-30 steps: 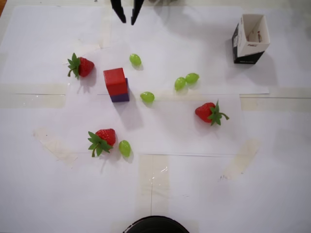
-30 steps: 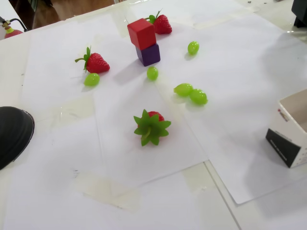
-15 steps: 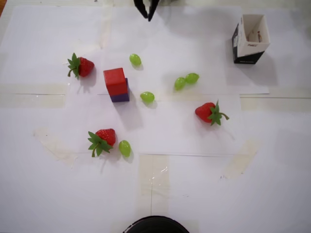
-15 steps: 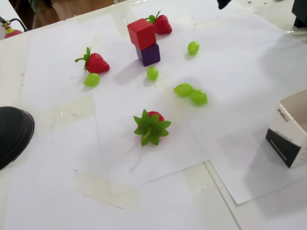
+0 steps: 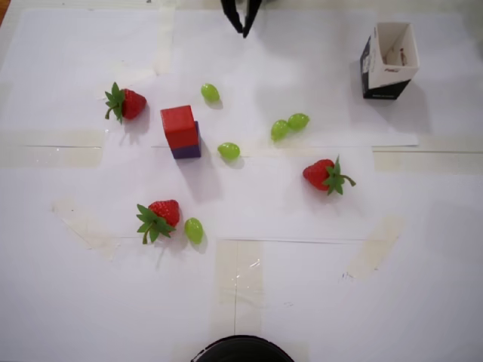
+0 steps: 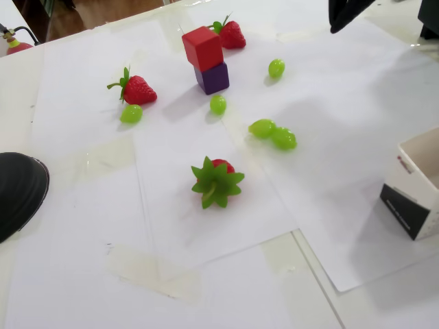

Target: Put the red cube on top of the purple cube

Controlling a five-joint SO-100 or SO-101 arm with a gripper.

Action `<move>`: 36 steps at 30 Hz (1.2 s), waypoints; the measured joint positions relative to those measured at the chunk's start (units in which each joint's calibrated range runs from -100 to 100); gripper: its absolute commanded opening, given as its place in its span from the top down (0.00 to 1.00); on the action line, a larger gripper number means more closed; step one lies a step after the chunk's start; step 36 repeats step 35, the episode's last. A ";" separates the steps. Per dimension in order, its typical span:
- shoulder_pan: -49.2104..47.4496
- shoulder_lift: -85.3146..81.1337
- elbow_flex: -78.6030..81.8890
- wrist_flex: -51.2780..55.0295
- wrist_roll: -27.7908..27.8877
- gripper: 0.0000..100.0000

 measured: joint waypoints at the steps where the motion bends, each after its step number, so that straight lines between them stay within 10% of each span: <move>1: -0.37 -2.00 1.18 0.00 -0.34 1.00; 36: -3.22 -15.27 19.91 -10.28 -4.15 1.00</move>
